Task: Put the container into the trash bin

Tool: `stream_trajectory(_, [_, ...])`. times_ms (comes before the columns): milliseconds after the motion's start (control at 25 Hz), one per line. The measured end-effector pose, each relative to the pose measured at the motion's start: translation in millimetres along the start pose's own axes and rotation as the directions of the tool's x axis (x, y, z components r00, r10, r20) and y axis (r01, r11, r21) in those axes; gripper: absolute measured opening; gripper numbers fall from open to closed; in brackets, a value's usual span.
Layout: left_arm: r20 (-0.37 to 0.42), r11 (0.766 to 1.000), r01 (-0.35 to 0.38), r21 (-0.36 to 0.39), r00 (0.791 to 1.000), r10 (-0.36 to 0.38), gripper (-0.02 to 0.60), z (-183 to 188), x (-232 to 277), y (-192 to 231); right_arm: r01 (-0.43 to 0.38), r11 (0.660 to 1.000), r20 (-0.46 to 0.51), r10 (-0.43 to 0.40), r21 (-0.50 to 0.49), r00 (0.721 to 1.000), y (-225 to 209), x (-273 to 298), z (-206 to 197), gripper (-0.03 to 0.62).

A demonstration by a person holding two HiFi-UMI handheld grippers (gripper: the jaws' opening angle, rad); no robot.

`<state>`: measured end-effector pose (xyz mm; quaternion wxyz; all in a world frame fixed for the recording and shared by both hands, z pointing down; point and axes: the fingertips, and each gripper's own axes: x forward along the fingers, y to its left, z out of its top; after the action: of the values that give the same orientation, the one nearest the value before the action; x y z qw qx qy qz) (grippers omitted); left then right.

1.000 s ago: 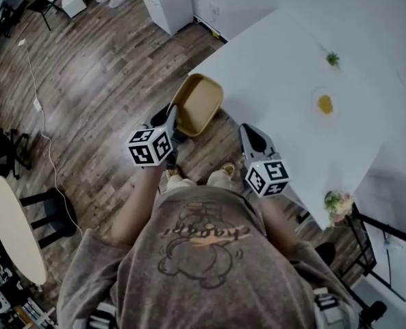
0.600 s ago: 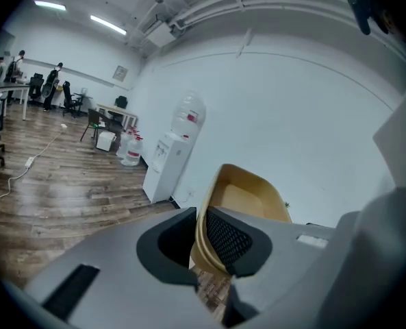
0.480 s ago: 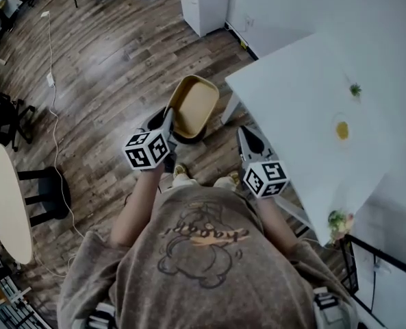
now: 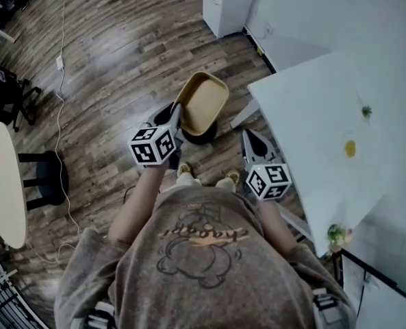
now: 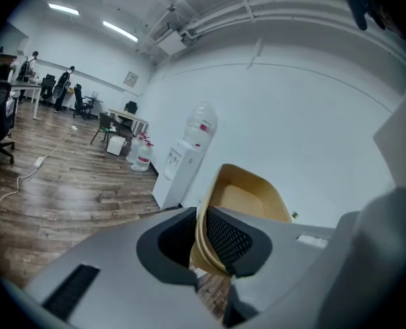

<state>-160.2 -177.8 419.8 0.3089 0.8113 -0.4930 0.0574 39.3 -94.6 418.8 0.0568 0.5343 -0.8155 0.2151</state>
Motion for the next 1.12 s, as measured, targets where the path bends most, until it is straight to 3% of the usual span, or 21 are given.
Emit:
stream_trajectory(600, [-0.019, 0.998, -0.051, -0.031, 0.999, 0.050, 0.046, -8.2, 17.9, 45.0, -0.075, 0.997, -0.042, 0.074, -0.018, 0.996, 1.6, 64.3, -14.0, 0.000])
stream_trajectory(1120, [-0.123, 0.992, -0.096, -0.075, 0.989, 0.087, 0.046, -71.8, 69.4, 85.0, -0.059, 0.998, -0.138, 0.060, 0.008, 0.989, -38.9, 108.5, -76.7, 0.000])
